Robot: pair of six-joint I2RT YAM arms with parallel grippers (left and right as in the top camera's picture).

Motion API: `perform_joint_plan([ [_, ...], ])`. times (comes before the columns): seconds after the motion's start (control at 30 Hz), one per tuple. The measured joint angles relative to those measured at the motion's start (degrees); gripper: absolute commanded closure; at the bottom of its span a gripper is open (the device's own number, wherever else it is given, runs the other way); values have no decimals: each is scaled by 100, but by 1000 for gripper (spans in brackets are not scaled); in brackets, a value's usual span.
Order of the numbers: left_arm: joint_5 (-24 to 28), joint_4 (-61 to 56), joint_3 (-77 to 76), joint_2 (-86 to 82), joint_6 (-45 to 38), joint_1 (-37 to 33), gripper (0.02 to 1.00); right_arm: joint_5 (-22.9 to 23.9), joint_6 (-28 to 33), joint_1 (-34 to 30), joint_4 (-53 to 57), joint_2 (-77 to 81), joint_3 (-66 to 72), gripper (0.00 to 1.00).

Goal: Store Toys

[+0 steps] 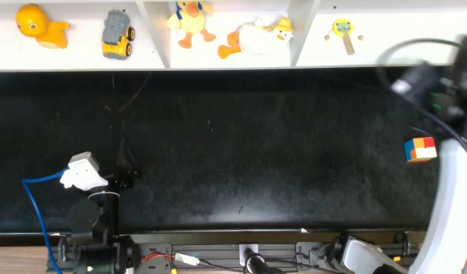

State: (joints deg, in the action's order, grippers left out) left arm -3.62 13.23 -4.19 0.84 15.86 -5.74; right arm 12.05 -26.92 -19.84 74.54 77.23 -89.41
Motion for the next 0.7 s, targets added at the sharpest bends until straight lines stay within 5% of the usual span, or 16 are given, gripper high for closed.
perform_joint_plan([
  [0.33,2,0,0,0,0,0,20,-107,-761,-1895,-809,531,1161,5],
  [0.7,2,0,0,0,0,0,20,-326,-866,-1987,-2227,1228,2422,5],
])
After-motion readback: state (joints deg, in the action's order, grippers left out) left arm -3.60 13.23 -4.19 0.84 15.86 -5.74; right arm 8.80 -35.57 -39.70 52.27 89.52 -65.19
